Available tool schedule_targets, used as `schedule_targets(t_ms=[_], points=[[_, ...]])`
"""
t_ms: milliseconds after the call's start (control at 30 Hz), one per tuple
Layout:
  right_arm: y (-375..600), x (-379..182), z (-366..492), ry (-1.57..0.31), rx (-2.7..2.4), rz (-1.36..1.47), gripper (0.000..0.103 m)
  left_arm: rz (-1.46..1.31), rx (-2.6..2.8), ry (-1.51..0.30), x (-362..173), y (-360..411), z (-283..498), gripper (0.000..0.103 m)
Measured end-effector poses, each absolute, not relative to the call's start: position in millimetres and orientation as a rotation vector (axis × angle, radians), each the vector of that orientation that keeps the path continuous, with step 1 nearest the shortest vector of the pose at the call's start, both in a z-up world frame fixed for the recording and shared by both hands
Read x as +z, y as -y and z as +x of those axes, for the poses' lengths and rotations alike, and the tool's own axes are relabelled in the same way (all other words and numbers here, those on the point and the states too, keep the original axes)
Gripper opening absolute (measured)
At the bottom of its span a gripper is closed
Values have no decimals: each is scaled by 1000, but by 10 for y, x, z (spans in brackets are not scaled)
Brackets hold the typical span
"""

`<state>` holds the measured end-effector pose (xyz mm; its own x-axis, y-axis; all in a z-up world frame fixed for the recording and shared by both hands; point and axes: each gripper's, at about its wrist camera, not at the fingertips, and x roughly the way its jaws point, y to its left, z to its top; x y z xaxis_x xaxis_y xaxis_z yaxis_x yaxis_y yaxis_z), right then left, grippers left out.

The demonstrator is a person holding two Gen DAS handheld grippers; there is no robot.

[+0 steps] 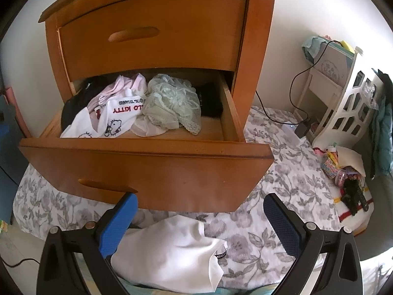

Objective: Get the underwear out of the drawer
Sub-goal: 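Move the left gripper back into the open drawer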

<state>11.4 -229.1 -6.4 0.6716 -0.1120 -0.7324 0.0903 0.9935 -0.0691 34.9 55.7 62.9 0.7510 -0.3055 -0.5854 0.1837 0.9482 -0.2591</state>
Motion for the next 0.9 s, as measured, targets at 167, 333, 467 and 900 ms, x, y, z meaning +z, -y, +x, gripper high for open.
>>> schedule_targets(t_ms=[167,333,467,900], points=[[2302,-22,132,-813,-108,-29,103,-169,-263,-639,890,-582,549,101],[2338,61,203,-785,-106,-20,103,-161,-249,-665,1170,-612,848,101],[2352,109,271,-768,-104,-14,103,-119,-225,-694,1182,-545,1010,101],[2431,82,348,-770,-85,14,103,-111,-259,-971,622,-339,1542,90]])
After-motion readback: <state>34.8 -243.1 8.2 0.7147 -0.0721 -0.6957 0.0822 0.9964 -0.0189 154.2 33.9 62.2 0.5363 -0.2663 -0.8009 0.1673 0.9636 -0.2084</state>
